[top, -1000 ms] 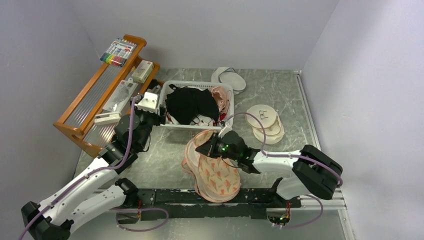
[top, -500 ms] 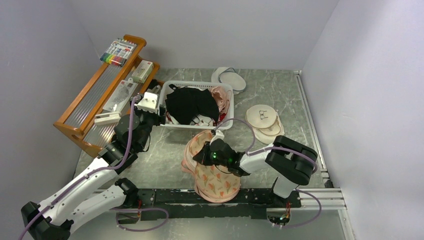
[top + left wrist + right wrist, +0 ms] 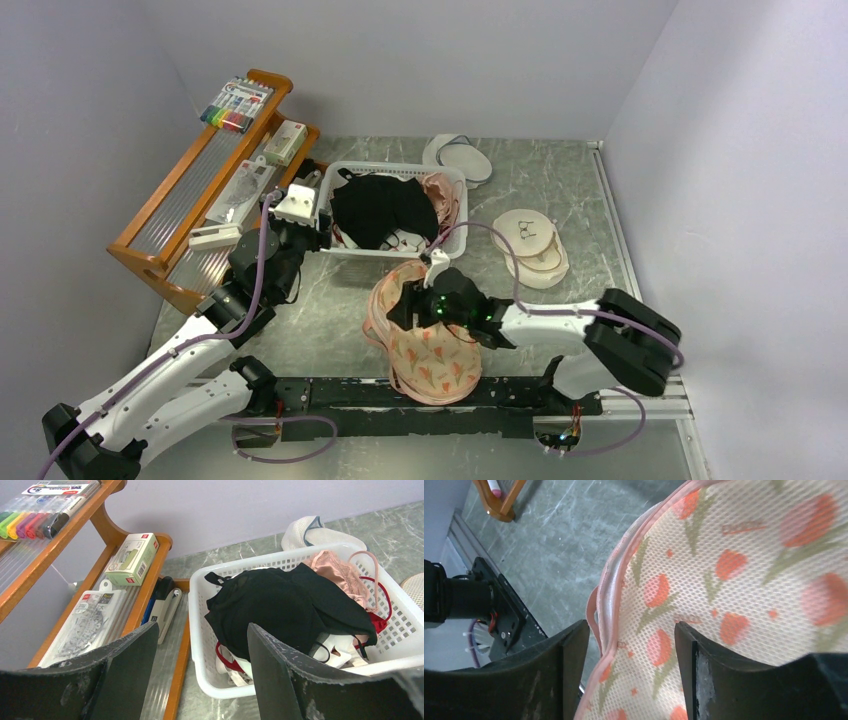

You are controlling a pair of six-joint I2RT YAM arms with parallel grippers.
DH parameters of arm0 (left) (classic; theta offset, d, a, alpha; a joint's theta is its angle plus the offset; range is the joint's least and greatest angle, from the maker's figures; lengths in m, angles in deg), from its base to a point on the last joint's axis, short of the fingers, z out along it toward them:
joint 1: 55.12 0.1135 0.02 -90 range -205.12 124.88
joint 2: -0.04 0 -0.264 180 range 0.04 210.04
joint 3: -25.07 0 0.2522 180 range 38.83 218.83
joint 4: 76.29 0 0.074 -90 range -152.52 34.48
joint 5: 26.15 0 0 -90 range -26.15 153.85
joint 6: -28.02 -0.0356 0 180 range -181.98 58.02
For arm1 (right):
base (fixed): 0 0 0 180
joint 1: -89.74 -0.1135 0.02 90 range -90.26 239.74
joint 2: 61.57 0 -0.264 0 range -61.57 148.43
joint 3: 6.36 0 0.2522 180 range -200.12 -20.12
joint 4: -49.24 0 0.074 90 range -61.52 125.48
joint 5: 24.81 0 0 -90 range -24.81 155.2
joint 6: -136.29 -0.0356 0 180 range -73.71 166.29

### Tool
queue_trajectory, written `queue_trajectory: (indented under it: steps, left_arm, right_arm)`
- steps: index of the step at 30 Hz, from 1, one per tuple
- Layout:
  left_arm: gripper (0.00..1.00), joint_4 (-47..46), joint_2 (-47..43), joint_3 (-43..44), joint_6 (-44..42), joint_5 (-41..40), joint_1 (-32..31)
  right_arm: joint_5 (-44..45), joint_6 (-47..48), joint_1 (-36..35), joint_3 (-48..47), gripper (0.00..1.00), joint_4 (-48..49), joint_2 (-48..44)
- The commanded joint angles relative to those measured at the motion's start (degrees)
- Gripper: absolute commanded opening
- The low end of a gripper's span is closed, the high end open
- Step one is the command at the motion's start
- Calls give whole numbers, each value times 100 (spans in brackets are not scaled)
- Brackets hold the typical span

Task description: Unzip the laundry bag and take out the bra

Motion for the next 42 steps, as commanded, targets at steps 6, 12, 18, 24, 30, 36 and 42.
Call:
queue_trajectory:
  steps: [6, 12, 18, 24, 30, 36, 42]
  left_arm:
    - [77, -30, 12, 199, 9, 6, 43]
    - [82, -10, 117, 208, -32, 20, 47]
    - [89, -40, 193, 206, -6, 160, 49]
    - [100, -167, 230, 173, 61, 797, 255]
    - [99, -409, 137, 130, 291, 2199, 843]
    - [95, -758, -324, 308, 812, 2572, 1044]
    - [96, 217, -496, 1800, 916, 2694, 1044]
  right_arm:
    - [-33, 1275, 1274, 225, 87, -1086, -1764]
    - [581, 1277, 2566, -56, 100, -2302, -3080]
    - [1273, 1451, 3403, -615, 100, -3296, -4051]
    - [1000, 2332, 3389, -1371, 96, -3419, -4799]
    - [1072, 2944, 3389, -2251, 96, -3886, -4745]
    - [1327, 3467, 3388, -3247, 100, -4444, -4798]
    - [1498, 3494, 3389, -4008, 100, -4891, -5055]
